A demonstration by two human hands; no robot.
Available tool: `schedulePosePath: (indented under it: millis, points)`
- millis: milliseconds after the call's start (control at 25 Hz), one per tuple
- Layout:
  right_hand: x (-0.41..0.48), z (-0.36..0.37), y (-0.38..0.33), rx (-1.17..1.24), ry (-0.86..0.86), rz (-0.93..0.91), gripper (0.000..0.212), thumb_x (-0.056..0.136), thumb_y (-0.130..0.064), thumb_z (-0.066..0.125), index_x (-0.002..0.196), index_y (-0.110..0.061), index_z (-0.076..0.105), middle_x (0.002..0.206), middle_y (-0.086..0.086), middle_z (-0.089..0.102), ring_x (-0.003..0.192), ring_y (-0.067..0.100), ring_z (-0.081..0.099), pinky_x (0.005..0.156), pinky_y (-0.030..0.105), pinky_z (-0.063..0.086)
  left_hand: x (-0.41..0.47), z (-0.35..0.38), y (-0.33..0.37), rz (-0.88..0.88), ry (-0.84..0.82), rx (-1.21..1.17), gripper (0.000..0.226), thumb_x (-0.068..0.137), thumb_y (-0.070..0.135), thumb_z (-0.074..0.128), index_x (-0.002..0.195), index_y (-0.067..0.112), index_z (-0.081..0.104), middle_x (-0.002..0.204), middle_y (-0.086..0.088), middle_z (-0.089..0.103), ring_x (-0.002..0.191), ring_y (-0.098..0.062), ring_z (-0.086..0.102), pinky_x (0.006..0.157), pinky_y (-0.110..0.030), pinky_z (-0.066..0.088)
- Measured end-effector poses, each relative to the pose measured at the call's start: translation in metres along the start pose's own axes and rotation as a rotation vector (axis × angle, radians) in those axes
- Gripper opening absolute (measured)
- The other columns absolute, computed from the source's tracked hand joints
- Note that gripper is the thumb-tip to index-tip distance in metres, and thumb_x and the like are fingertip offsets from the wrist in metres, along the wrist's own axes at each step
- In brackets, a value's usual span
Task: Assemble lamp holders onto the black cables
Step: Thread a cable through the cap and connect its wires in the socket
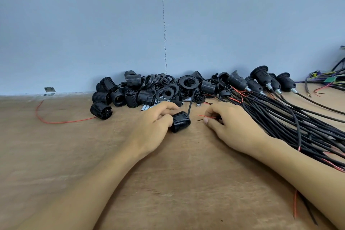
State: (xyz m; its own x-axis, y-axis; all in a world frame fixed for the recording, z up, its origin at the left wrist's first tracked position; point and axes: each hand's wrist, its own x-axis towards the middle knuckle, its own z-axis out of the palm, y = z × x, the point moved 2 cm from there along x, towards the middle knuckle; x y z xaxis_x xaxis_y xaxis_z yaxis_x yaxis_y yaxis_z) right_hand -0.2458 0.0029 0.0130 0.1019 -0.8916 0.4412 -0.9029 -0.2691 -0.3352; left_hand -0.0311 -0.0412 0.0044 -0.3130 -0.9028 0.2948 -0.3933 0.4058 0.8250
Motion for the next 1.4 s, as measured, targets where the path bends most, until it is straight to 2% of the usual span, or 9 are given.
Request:
schedulePosePath:
  millis: [80,120,240,360,600,800,1000,1160,1400]
  points:
    - [0.0,0.001,0.0,0.037,0.034,0.005,0.001,0.092,-0.025,0.066,0.092,-0.024,0.067,0.087,-0.011,0.064,0.086,0.012,0.057,0.079,0.033,0.047,-0.001,0.007,0.002,0.035,0.026,0.083,0.028,0.077,0.059,0.057,0.097,0.042,0.068,0.093,0.032,0.069,0.089,0.015,0.06,0.075,-0.013,0.041]
    - [0.0,0.001,-0.002,0.058,0.042,0.007,0.002,0.092,-0.025,0.066,0.091,-0.026,0.067,0.085,-0.012,0.064,0.083,0.009,0.057,0.076,0.03,0.045,-0.002,0.01,0.002,0.071,0.042,0.146,0.028,0.077,0.062,0.063,0.096,0.041,0.067,0.092,0.029,0.069,0.091,0.014,0.06,0.076,-0.013,0.042]
    - [0.001,0.002,-0.004,0.164,0.035,0.046,0.009,0.091,-0.026,0.068,0.084,-0.032,0.067,0.078,-0.013,0.065,0.078,0.001,0.058,0.068,0.015,0.039,0.0,0.013,-0.002,0.124,0.061,0.168,0.029,0.078,0.039,0.082,0.101,0.04,0.064,0.1,0.022,0.069,0.095,0.006,0.062,0.083,-0.02,0.047]
    - [0.001,0.001,-0.003,0.308,0.039,0.114,0.012,0.089,-0.027,0.071,0.079,-0.033,0.067,0.075,-0.012,0.067,0.074,-0.004,0.057,0.066,0.007,0.038,0.0,0.009,-0.005,0.159,0.035,0.108,0.048,0.075,0.033,0.082,0.116,0.042,0.059,0.112,0.02,0.064,0.103,-0.003,0.064,0.092,-0.029,0.053]
    - [0.001,-0.004,-0.006,0.468,0.074,0.148,0.013,0.087,-0.027,0.074,0.076,-0.025,0.068,0.06,-0.015,0.05,0.057,0.0,0.043,0.059,0.011,0.036,-0.002,0.01,-0.001,0.231,-0.004,0.034,0.043,0.07,0.031,0.078,0.108,0.045,0.064,0.114,0.028,0.059,0.102,0.001,0.064,0.086,-0.011,0.05]
    - [0.0,-0.004,-0.012,0.512,0.044,0.118,0.015,0.086,-0.02,0.073,0.073,-0.022,0.067,0.06,-0.013,0.045,0.061,0.007,0.042,0.061,0.022,0.036,-0.002,0.012,-0.001,0.229,-0.013,0.007,0.045,0.072,0.021,0.082,0.106,0.042,0.063,0.106,0.023,0.069,0.098,-0.003,0.068,0.087,-0.02,0.054]
    - [-0.001,-0.003,-0.016,0.514,0.03,0.097,0.015,0.086,-0.017,0.072,0.072,-0.016,0.065,0.061,-0.011,0.044,0.062,0.006,0.042,0.062,0.022,0.036,-0.003,0.012,-0.001,0.251,-0.001,0.025,0.047,0.073,0.01,0.086,0.107,0.035,0.064,0.106,0.025,0.068,0.095,0.0,0.067,0.082,-0.014,0.052]
    - [-0.002,-0.003,-0.018,0.495,0.005,0.073,0.018,0.085,-0.018,0.072,0.072,-0.01,0.063,0.064,-0.006,0.044,0.064,0.009,0.041,0.064,0.029,0.036,-0.005,0.012,0.003,0.284,0.025,0.081,0.043,0.071,0.017,0.085,0.108,0.029,0.067,0.104,0.023,0.067,0.094,0.0,0.065,0.081,-0.014,0.052]
    - [-0.003,-0.003,-0.02,0.453,0.044,0.06,0.019,0.082,-0.017,0.073,0.066,-0.018,0.062,0.057,-0.011,0.042,0.057,0.004,0.036,0.057,0.02,0.033,-0.006,0.012,0.003,0.324,0.072,0.187,0.042,0.07,0.022,0.087,0.107,0.034,0.068,0.103,0.02,0.066,0.094,0.0,0.062,0.077,-0.017,0.048]
